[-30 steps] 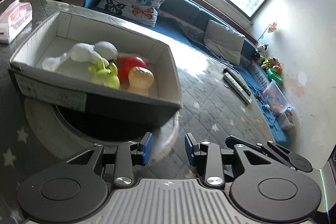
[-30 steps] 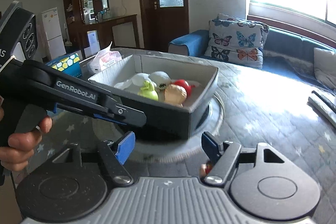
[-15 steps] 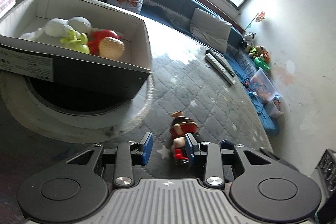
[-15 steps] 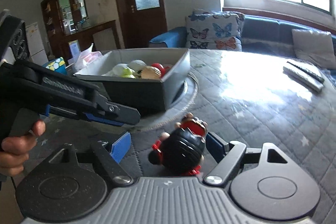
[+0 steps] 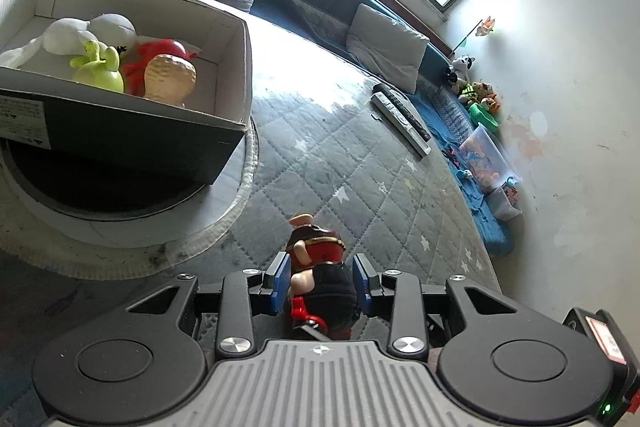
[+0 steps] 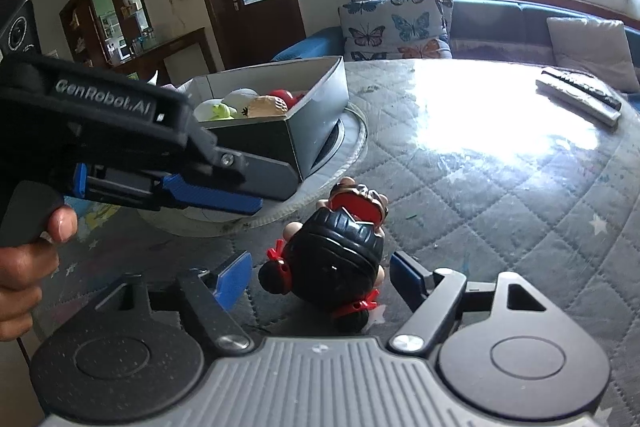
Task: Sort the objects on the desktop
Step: 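Move the left tool down and close it on the black-and-red doll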
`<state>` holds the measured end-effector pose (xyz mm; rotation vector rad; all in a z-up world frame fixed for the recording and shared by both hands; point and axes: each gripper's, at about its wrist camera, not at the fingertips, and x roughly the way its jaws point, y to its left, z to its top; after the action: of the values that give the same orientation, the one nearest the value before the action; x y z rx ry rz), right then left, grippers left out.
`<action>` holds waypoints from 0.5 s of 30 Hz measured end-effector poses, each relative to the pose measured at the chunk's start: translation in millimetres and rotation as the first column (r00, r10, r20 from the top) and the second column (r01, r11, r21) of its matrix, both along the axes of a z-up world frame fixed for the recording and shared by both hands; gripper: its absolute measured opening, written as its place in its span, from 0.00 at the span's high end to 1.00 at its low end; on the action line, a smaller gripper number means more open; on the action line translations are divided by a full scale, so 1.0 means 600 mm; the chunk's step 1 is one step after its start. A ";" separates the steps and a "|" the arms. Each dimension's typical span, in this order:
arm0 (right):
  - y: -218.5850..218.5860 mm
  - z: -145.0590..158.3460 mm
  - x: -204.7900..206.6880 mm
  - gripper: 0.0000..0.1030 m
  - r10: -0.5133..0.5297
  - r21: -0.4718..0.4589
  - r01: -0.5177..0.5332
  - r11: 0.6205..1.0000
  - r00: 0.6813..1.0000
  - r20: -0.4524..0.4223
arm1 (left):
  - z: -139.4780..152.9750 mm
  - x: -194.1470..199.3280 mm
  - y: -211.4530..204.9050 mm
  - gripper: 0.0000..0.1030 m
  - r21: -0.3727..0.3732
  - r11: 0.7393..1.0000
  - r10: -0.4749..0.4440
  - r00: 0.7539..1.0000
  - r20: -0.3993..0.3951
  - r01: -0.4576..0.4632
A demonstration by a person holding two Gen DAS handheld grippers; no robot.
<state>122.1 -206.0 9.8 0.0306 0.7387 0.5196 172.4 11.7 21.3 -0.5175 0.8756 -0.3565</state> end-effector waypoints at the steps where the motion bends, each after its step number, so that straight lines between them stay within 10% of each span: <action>1: 0.000 -0.002 0.001 0.26 -0.002 0.003 0.002 1.000 1.000 -0.005 | -0.001 0.003 -0.001 0.64 -0.003 1.000 -0.001 1.000 -0.003 0.001; 15: -0.003 -0.013 0.013 0.32 -0.004 0.033 0.005 0.999 0.999 -0.035 | -0.037 0.046 -0.022 0.62 -0.018 1.000 -0.022 0.997 -0.079 0.021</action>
<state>129.8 -208.0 2.3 0.0726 0.7639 0.5278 200.1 -1.2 -1.1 -0.5416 0.9563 -0.3657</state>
